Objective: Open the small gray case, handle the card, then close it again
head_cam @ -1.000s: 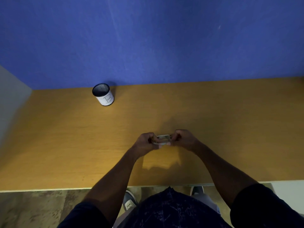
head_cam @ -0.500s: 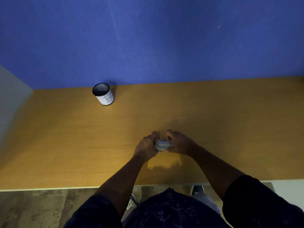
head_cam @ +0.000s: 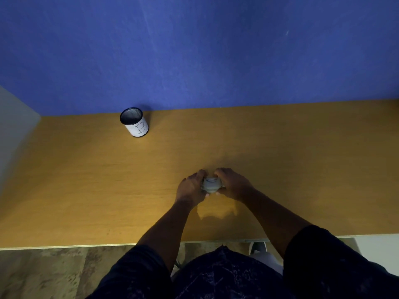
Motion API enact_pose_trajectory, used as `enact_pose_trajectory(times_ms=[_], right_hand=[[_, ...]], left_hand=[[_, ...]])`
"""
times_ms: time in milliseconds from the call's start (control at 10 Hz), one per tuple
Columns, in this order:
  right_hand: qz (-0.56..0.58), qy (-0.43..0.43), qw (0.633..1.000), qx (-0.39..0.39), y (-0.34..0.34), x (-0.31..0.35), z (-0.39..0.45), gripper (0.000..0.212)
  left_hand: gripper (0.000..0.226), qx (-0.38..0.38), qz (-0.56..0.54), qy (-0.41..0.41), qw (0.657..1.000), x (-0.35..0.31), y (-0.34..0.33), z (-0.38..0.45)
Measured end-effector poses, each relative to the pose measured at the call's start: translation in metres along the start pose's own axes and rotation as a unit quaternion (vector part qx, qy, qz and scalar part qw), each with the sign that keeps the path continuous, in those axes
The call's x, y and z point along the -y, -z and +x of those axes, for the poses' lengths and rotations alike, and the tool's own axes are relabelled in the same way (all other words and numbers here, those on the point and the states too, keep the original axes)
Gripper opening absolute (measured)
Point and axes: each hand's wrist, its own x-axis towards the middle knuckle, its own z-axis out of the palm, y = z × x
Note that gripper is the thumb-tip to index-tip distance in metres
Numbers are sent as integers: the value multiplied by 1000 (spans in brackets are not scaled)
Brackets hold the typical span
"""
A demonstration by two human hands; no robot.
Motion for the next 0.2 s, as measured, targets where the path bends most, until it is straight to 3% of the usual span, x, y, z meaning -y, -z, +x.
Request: enact_pose_trajectory(times_ms=[100,200], right_hand=[[-12,-3,1000,-17,-1,-12,-5,69],[-42,-7,993,-108,-4,-25,-22,61]], left_hand=[[73,-21,50,-31,998,9,-5,-7],[71,-82,45,-39,995,21,-3,-23]])
